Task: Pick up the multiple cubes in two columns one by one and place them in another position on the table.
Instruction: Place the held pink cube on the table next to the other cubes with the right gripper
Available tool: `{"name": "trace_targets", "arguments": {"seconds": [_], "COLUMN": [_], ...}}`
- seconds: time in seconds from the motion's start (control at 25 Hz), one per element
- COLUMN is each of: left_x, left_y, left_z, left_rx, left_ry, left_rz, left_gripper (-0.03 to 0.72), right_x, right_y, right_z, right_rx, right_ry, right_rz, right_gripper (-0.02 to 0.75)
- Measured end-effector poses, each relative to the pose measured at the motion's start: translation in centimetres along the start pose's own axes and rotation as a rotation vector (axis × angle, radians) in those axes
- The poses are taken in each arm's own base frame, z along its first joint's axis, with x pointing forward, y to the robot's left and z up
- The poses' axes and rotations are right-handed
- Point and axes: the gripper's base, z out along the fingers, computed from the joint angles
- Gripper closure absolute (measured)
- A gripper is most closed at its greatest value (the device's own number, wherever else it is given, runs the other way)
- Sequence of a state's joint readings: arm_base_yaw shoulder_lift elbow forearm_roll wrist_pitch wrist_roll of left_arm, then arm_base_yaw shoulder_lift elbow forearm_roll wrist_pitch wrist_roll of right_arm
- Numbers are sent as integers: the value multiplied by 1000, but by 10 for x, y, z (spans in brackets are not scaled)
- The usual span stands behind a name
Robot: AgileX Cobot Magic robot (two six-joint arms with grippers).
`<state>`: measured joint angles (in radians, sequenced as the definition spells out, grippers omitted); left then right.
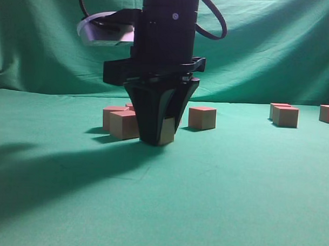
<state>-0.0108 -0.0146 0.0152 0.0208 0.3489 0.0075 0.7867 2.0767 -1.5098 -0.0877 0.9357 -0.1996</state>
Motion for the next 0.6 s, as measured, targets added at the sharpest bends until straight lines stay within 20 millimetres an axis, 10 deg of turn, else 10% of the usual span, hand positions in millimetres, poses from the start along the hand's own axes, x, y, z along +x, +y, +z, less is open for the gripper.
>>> {"name": "trace_targets", "arguments": {"seconds": [0.24,0.48,0.6], "left_x": [0,0,0], "left_y": [0,0,0], "left_z": [0,0,0], "left_rx": [0,0,0], "left_ry": [0,0,0], "left_rz": [0,0,0], "left_gripper": [688,688,688], "right_x": [0,0,1], "right_y": [0,0,1], "right_z": [0,0,-2], "right_rx": [0,0,-2], "right_ry": [0,2,8], "right_rz": [0,0,-1], "right_gripper": [426,115,93]}}
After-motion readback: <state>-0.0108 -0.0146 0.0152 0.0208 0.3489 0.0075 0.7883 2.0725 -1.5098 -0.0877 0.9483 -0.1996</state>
